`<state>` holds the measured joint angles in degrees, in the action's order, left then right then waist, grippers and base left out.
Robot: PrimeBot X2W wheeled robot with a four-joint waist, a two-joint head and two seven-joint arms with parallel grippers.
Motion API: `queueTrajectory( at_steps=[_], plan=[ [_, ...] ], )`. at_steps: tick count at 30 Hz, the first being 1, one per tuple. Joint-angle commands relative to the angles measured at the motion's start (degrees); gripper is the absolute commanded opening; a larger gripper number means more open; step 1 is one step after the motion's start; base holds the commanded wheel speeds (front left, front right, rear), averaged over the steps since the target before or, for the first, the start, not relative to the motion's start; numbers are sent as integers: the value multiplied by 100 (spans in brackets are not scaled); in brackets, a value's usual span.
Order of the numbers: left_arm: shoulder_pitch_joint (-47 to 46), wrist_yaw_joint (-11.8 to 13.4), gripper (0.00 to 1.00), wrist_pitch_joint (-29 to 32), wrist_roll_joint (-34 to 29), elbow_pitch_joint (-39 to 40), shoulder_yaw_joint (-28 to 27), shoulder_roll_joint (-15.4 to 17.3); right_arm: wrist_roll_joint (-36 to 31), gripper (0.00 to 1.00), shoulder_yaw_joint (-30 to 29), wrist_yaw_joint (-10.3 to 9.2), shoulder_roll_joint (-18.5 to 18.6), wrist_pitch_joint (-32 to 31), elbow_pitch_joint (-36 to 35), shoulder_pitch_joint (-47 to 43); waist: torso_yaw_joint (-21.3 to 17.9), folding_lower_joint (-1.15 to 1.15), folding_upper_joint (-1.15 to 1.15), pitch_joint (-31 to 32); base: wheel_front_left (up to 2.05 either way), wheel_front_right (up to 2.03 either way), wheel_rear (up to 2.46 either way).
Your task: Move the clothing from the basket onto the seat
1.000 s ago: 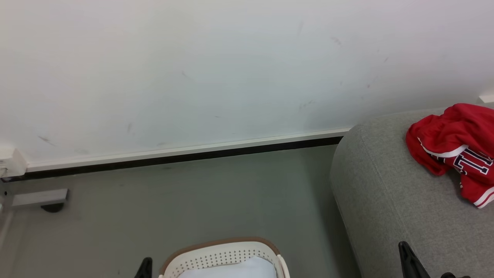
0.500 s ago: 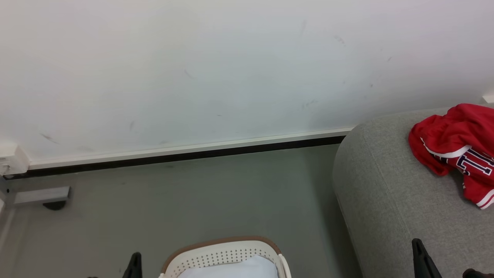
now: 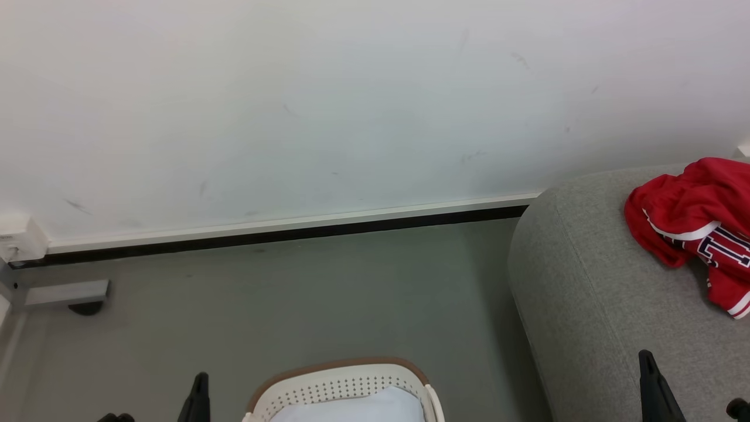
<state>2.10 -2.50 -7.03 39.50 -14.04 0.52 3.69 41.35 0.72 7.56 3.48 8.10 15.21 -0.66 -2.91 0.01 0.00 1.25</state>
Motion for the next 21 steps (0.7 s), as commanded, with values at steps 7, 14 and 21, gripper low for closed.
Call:
queueTrajectory(
  at_steps=[7,14,21],
  plan=[
    [-234,-87,0,195,776,76,-127,0,779,0,-85,-4,61,-170,-92,236,26,0,0,-12,0,0,0],
    [-307,-134,0,332,1287,69,-193,-8,1293,0,-135,-5,70,-299,-99,281,48,0,0,-23,0,0,0],
    [-370,-172,0,441,1707,63,-251,-14,1709,0,-178,-6,74,-405,-107,337,66,0,0,-32,0,0,0]
  ],
)
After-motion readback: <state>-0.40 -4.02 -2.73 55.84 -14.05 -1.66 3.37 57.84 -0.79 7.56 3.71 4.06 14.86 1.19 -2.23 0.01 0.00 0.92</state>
